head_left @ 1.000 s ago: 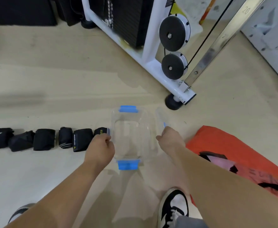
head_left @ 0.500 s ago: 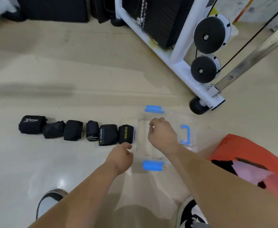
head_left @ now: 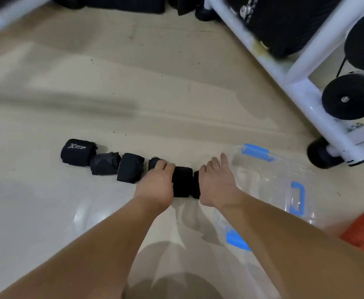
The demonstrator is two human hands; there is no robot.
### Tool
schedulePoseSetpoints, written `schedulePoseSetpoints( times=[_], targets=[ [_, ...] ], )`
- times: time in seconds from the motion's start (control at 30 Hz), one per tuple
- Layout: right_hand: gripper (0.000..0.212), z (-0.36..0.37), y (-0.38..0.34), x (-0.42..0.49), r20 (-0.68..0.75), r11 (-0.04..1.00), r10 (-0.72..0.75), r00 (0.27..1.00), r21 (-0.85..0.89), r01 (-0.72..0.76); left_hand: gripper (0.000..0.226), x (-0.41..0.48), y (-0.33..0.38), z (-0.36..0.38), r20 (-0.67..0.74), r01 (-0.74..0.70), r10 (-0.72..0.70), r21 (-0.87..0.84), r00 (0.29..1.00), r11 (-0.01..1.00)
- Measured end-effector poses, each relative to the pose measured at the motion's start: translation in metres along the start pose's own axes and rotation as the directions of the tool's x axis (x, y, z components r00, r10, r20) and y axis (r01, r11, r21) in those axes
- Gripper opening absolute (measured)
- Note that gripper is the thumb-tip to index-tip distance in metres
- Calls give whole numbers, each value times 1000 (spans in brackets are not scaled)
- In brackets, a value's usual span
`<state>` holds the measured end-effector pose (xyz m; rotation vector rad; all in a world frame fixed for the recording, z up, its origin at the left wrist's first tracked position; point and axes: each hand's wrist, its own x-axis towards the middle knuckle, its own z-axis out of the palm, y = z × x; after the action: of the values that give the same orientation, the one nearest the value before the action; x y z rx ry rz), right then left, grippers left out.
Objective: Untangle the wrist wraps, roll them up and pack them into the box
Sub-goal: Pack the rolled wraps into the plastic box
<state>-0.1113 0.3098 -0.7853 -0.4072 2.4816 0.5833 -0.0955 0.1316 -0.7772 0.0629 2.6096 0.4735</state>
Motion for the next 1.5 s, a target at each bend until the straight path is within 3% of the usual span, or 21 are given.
schedulePoseSetpoints(
  times=[0.07, 0.2, 0.3, 0.4, 0.6, 0.77, 0.83, 0.93, 1.03, 1.1, 1.2, 1.33, 1.43, 1.5],
  targets=[
    [58, -1, -1, 2, 34, 998, -25, 999, -55, 27, 64, 15, 3, 6, 89, -64, 55, 107, 994, 992],
    [52, -5, 1, 10, 41, 998, -57, 998, 24, 56, 84, 34, 8, 10, 210, -109, 59, 233, 976, 966],
    [50, -5, 4, 12, 14, 991, -67, 998, 119, 65, 89, 30, 5, 5, 214, -99, 35, 295, 976, 950],
    [60, -6, 2, 9, 7, 985, -94, 996, 147, 92, 78, 17, 5, 14, 122, -83, 48, 298, 991, 951],
    [56, -3, -1, -3, 17, 965, -128, 992, 232, 120, 55, 1, 12, 37, 70, -55, 50, 71, 996, 996],
    [70, -21, 11, -17, -194, 936, -111, 975, 309, 168, 54, -3, 9, 31, 51, 46, -37, -170, 998, 984],
    [77, -35, 22, -23, -292, 910, -86, 953, 365, 194, 62, -6, 7, 26, 15, 50, -48, -205, 999, 978],
    [87, -54, 44, -32, -333, 833, 16, 943, 526, 171, 92, -11, 14, 11, -44, 46, -56, -205, 997, 978],
    [64, -52, 82, -39, -287, 759, 172, 942, 649, 60, 76, -14, 44, -14, -119, 84, -140, -386, 983, 919],
    [60, -38, 113, -44, -174, 713, 267, 948, 697, -73, 62, -12, 71, -28, -176, 43, -163, -539, 971, 841],
    [56, -9, 148, -56, -11, 647, 325, 946, 732, -214, 56, -9, 117, -37, -184, -51, -99, -670, 978, 740],
    [52, 24, 168, -67, 72, 573, 273, 959, 789, -223, 57, -6, 164, -24, -107, -175, 140, -486, 984, 857],
    [49, 39, 173, -63, 58, 617, 212, 976, 767, -180, 55, 3, 179, 0, -1, -251, 254, -165, 967, 954],
    [50, 43, 170, -56, 4, 705, 214, 977, 692, -157, 48, 11, 184, 18, 0, -334, 336, 107, 942, 937]
  ],
)
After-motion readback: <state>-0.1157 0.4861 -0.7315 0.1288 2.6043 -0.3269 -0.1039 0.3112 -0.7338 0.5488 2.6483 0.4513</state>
